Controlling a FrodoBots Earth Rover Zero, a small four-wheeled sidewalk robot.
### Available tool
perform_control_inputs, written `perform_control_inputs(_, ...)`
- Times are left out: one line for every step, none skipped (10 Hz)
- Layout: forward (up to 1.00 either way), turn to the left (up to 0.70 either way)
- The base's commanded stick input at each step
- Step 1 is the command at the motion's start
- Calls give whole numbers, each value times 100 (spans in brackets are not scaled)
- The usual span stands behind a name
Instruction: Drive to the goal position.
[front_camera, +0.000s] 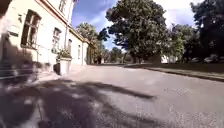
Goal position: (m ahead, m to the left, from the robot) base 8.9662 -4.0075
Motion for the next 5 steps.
perform_control_inputs(70, 0)
perform_control_inputs(70, 0)
perform_control_inputs(70, 0)
perform_control_inputs(70, 0)
perform_control_inputs(70, 0)
